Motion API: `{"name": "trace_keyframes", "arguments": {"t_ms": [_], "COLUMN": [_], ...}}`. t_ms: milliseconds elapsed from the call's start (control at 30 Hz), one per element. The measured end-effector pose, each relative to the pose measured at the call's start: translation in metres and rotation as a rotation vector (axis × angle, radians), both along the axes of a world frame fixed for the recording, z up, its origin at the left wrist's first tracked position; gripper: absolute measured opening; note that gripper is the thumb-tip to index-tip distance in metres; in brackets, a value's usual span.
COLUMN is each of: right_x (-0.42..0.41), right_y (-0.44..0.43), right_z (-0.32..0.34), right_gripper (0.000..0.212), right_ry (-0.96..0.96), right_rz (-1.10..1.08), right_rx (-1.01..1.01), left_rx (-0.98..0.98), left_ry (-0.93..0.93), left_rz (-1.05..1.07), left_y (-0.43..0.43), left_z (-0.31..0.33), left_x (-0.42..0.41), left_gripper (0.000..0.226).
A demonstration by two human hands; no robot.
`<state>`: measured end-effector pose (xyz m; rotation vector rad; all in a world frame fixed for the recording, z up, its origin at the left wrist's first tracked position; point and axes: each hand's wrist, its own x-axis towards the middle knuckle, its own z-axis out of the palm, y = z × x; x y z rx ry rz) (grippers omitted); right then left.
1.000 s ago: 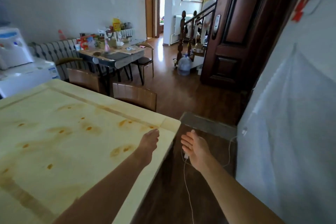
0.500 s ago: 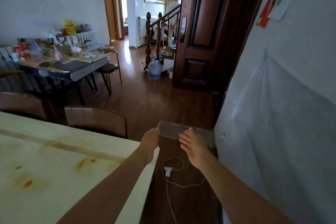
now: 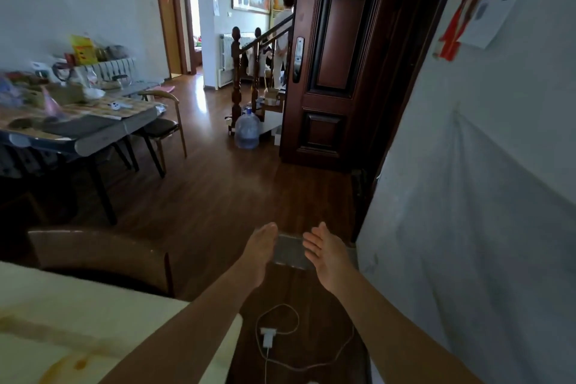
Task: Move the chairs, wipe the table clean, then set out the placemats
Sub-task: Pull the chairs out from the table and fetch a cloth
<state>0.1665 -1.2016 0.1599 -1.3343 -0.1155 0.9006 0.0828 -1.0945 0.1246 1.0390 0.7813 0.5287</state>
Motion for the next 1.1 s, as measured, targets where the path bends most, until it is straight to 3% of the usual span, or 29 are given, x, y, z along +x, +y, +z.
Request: {"name": "trace_keyframes", "arguments": {"t_ms": [133, 267, 433, 600, 900, 1100], "right_x": [0.089, 0.193, 0.293, 0.322, 0.374, 0.414], "right_y": [0.033, 0.051, 0.085, 0.145, 0.264, 0.424], "right_z": [-0.009, -0.016, -0.008, -0.003, -0.016, -0.032], "right_gripper": [0.049, 0.05, 0.051, 0.051, 0.051, 0.051], "right_ry": [-0.035, -0.049, -0.061, 0.008, 0.023, -0.008], "right_rz": [0.004, 0.018, 0.032, 0.141, 0.257, 0.34], "right_rx": [0.002, -0.034, -0.033, -0.013, -0.016, -0.004], "left_rx": [0.026, -0.095, -0.048, -0.036, -0.111, -0.011], "left_ry": [0.044, -0.036, -0.003, 0.027, 0.016, 0.033], "left_rz": [0.024, 0.019, -0.04, 0.087, 0.155, 0.232], "left_y": [0.039, 0.072, 0.104, 0.145, 0.259, 0.396], "left_z": [-0.01, -0.01, -0.003, 0.003, -0.004, -0.011], "left_x": [0.091, 0.182, 0.257, 0.284, 0.328, 0.364], "left_gripper": [0.034, 0.039, 0.044, 0.011, 0.022, 0.023]}}
